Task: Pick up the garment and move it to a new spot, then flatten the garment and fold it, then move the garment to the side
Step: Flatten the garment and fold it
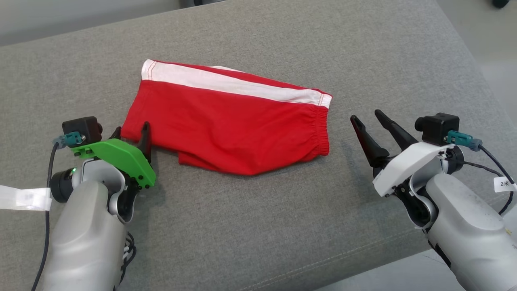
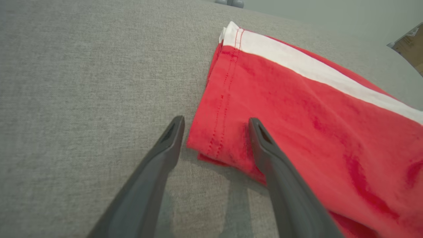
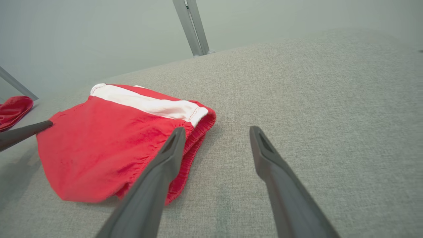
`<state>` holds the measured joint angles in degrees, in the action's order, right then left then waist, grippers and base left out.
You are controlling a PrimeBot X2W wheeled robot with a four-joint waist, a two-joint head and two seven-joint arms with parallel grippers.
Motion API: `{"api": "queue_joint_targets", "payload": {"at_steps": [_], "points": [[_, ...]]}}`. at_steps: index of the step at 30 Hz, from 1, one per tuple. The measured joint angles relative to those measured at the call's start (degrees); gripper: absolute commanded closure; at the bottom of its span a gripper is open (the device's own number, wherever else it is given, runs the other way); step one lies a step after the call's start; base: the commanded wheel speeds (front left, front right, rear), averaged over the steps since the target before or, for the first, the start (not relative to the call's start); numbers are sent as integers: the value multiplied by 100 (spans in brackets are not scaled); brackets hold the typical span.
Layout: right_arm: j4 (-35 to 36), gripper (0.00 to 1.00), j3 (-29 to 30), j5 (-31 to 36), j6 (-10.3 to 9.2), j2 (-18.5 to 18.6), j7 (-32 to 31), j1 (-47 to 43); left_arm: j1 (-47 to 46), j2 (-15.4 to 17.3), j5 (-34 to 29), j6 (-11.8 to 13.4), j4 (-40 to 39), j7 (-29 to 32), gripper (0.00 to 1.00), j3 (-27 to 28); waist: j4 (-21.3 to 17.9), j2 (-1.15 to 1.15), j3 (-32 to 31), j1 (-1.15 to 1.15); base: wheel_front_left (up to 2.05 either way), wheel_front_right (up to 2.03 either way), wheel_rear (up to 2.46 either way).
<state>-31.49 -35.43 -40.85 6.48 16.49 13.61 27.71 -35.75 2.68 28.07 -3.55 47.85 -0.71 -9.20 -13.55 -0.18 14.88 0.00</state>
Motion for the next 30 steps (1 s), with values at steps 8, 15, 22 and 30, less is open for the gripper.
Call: {"api": "queue_joint_targets", "payload": {"at_steps": [8, 15, 22, 30], "points": [[169, 0, -4, 19, 0, 3, 5, -10, -1, -8, 60, 1, 190, 120, 5, 34, -189, 0, 31, 0, 0, 0, 0], [244, 0, 82, 34, -1, 35, 9, -53, -16, -1, 77, 0, 238, 47, 100, 71, -280, 0, 132, 0, 0, 0, 0], [271, 0, 230, 30, -54, 104, 55, -266, -7, -42, 111, -93, 222, -298, 100, 22, -170, 0, 95, 0, 0, 0, 0], [302, 0, 471, -107, -205, -44, 60, -494, 370, -133, 309, -163, 67, -835, 100, -13, 114, 0, 13, 0, 0, 0, 0]]}}
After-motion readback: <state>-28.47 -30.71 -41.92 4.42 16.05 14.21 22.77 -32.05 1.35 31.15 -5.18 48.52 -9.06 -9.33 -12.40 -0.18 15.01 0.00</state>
